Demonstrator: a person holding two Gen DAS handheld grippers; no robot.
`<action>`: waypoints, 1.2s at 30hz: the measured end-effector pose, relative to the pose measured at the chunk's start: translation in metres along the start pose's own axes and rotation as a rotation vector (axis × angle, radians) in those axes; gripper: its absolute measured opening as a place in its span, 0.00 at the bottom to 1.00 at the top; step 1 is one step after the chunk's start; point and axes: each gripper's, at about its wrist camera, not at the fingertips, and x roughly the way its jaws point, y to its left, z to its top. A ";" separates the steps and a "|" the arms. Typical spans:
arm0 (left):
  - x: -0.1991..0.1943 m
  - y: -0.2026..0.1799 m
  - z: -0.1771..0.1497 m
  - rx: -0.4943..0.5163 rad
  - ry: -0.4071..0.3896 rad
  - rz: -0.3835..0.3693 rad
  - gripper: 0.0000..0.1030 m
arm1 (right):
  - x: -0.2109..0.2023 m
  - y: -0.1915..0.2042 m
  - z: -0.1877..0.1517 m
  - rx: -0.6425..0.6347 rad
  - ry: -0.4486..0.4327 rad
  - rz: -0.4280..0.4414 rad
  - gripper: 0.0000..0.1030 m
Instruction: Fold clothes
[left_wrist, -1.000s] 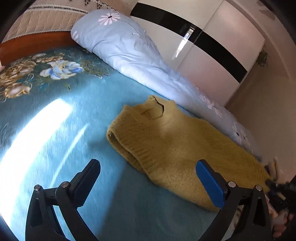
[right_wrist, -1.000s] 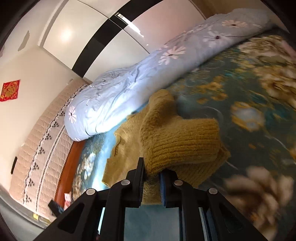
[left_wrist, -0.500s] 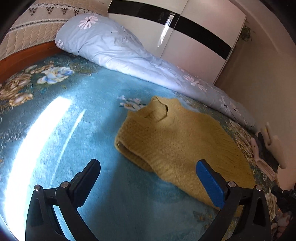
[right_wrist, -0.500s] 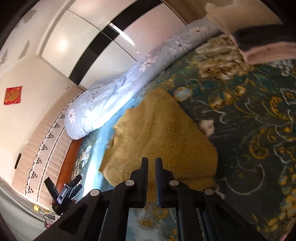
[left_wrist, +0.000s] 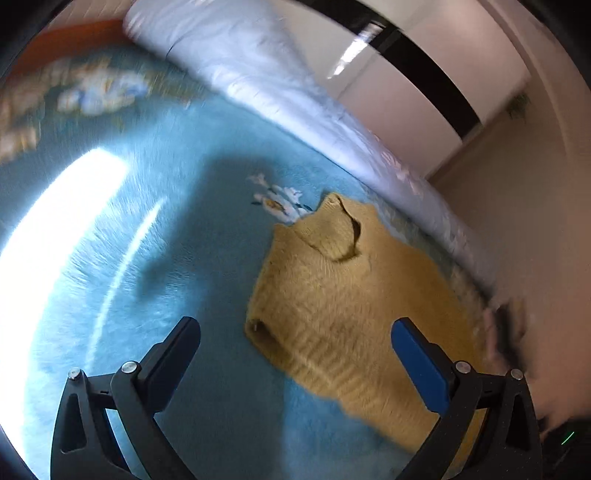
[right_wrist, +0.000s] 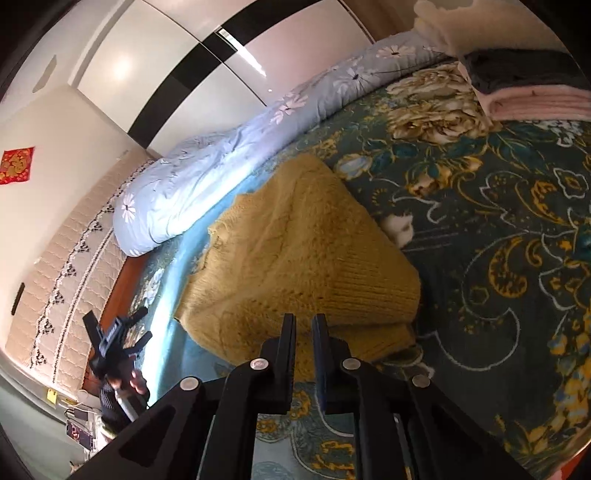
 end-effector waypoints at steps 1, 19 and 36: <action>0.006 0.007 0.004 -0.039 0.013 -0.018 1.00 | 0.002 -0.001 0.000 -0.001 0.003 -0.010 0.11; 0.066 0.025 0.010 -0.162 0.170 -0.104 0.52 | 0.054 -0.014 -0.014 0.074 0.085 -0.028 0.11; 0.046 0.014 0.004 -0.159 0.063 0.006 0.11 | 0.020 -0.045 -0.038 0.216 0.093 -0.016 0.15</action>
